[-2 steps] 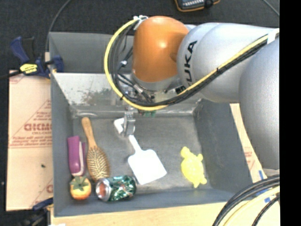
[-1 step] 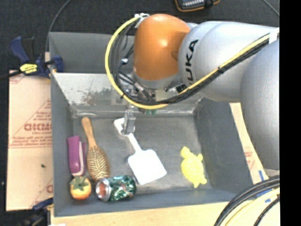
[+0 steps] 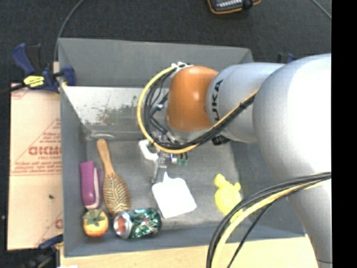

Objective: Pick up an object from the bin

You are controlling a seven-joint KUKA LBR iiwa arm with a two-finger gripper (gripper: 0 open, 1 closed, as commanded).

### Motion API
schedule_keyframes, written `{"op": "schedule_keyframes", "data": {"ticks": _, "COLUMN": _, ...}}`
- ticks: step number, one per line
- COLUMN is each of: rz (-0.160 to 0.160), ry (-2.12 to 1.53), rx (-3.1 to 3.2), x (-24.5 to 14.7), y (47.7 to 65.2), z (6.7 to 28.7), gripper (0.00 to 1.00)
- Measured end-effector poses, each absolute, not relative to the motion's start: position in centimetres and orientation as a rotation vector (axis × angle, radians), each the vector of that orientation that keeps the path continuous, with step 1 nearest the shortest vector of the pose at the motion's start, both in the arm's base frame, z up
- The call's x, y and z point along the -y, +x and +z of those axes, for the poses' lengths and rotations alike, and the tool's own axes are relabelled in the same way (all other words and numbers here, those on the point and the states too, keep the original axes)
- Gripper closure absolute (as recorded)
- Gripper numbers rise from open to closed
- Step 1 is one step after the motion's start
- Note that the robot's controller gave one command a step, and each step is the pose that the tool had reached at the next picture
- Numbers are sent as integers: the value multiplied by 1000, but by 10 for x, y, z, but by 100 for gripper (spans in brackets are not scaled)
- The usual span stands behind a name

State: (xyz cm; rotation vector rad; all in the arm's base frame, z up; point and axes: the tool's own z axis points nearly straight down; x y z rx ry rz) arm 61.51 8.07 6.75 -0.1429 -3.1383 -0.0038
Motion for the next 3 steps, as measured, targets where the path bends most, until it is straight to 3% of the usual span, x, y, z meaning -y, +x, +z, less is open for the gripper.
{"op": "schedule_keyframes", "data": {"ticks": 1, "rz": -16, "ry": -594, "rx": 3107, "x": -75, "y": 628, "z": 145, "gripper": 0}}
{"op": "schedule_keyframes", "data": {"ticks": 2, "rz": -3, "ry": -590, "rx": 3086, "x": -69, "y": 598, "z": 100, "gripper": 0}}
{"op": "schedule_keyframes", "data": {"ticks": 3, "rz": -16, "ry": -995, "rx": 2997, "x": -81, "y": 605, "z": 70, "gripper": 0}}
